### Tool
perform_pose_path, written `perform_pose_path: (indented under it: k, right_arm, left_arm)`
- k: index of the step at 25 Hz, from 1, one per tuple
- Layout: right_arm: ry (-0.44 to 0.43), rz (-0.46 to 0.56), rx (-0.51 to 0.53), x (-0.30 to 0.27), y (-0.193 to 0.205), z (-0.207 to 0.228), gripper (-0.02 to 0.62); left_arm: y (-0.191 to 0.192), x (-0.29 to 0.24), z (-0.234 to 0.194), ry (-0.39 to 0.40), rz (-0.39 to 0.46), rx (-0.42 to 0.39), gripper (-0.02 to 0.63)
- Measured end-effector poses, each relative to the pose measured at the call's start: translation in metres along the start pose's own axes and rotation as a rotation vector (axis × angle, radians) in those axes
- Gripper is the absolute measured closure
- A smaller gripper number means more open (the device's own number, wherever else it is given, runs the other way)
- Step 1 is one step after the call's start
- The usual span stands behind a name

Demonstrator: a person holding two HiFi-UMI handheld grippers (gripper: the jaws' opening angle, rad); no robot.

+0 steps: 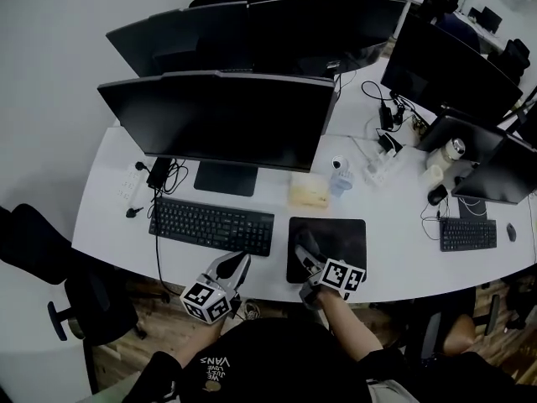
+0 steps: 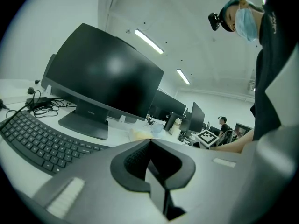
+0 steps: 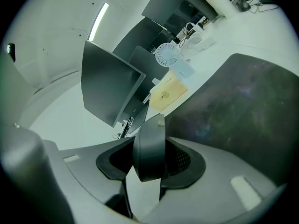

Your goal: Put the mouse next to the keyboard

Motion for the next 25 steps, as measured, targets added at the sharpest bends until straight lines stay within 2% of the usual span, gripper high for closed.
perform_pose_path:
  k: [16, 21, 25]
  right_arm:
    - [0.051, -0.099, 0.028, -0.035, -0.011, 0.011, 0.416]
    - [0.121, -0.149, 0.159, -0.037, -0.016, 0.008, 0.400]
    - [0.160, -0.189, 0.241, -0.035, -0.019, 0.005, 0.327]
  left_arm:
    - [0.014, -0.006, 0.008, -0.058, 0.047, 0.053, 0.604]
    - [0.018, -0.006, 0.009, -0.062, 0.045, 0.062, 0.604]
    - [0.019, -0.002, 0.008, -0.072, 0.047, 0.065, 0.604]
Point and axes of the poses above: the fingertips, and each gripper's own axes: x backward along the fingers, z to its right, y out of its underside, the point moved 8 cm from there along x, backward along the fingers, and after that the axes turned 15 degrees about x, right-handed, at the moved point
